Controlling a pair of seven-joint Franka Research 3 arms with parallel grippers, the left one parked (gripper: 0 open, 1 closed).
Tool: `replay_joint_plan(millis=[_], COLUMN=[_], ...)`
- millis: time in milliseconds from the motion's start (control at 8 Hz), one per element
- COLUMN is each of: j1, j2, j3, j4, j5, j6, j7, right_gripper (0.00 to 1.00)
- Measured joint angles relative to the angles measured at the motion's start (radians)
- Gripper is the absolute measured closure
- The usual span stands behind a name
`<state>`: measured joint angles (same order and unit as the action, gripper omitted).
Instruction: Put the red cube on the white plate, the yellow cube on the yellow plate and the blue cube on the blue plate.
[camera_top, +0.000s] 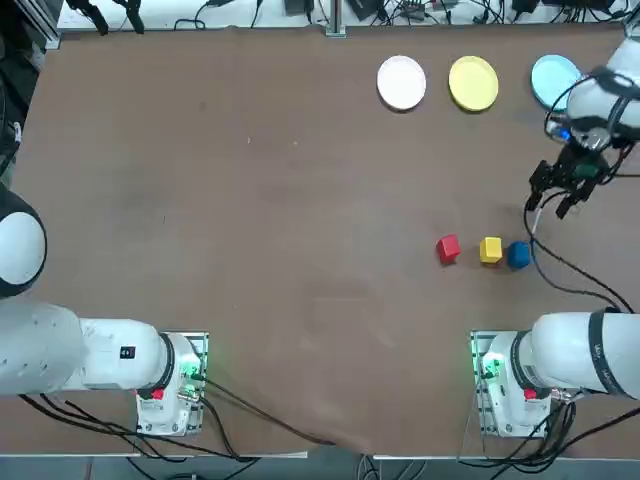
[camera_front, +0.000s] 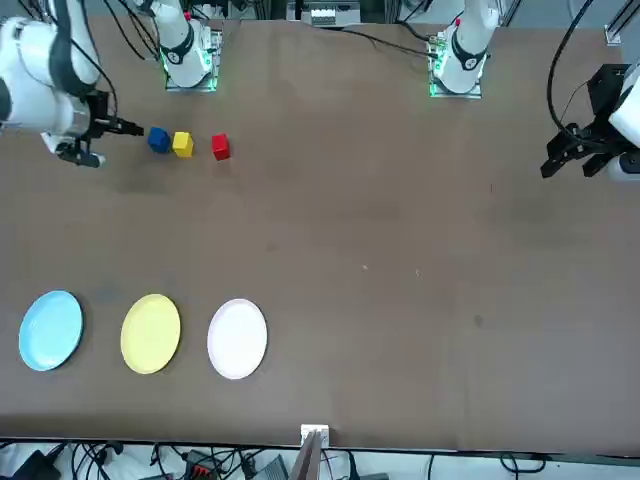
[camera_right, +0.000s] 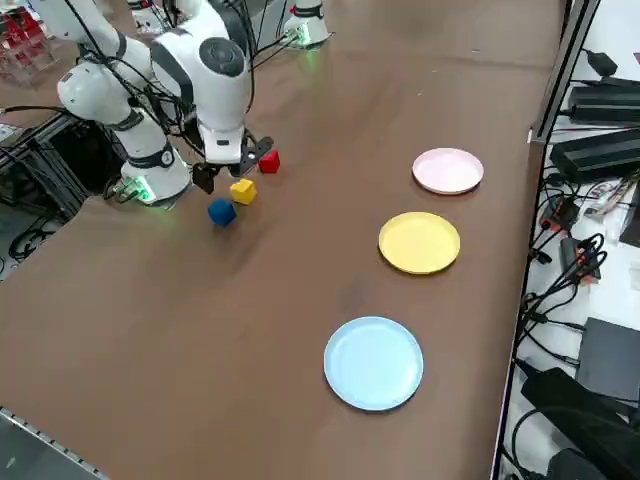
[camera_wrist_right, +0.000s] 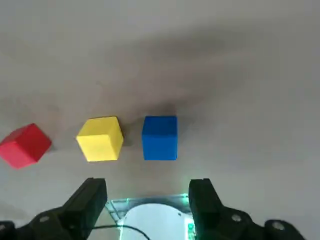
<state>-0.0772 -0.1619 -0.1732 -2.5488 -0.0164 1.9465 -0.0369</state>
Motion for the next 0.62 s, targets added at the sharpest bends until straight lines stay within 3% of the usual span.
replay_joint_plan(millis=[375, 625], j1=[0.001, -0.001], j2=[0.041, 0.071], j3=[0.001, 0.0], j4=[-0.151, -0.194], j5=[0.0, 0.0], j6=[0.226, 0.305], j7=[0.0, 0.002], right_gripper=[0.0, 0.0])
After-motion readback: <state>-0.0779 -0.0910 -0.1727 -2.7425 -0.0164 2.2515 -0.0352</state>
